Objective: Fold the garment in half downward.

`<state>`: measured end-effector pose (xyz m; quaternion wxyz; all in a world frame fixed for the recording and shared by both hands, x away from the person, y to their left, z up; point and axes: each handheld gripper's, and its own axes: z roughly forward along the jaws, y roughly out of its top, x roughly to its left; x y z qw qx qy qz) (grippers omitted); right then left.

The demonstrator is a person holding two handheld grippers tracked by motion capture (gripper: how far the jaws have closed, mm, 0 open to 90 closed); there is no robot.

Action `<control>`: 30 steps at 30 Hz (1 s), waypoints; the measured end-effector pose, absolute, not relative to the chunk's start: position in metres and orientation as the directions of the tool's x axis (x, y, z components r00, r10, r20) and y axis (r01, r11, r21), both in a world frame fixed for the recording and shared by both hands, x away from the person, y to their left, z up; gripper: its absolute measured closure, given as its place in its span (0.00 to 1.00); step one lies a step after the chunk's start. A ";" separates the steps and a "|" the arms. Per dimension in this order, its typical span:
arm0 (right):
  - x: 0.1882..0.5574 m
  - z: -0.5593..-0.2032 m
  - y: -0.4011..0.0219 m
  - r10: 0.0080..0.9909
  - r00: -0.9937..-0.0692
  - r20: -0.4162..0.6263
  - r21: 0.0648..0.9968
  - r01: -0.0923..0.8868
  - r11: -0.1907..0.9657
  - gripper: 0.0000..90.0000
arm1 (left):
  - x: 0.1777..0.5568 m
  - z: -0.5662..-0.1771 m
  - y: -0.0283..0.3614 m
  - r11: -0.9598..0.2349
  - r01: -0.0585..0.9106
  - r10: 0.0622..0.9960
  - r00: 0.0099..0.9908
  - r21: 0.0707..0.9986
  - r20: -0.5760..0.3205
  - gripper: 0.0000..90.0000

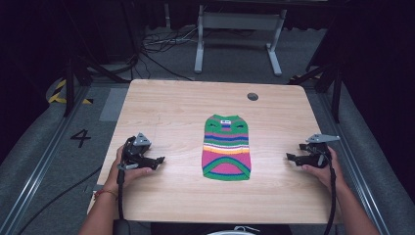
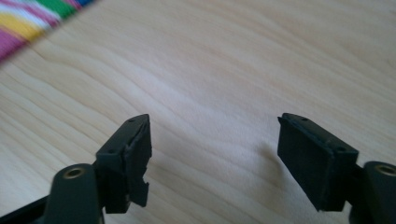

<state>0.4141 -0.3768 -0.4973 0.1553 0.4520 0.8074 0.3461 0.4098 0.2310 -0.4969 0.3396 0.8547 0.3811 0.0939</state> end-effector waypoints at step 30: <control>0.526 -0.453 -0.259 0.723 -0.690 0.030 0.729 0.510 0.457 0.48 | 0.542 -0.466 0.102 -0.585 0.477 0.610 0.792 0.656 -0.033 0.44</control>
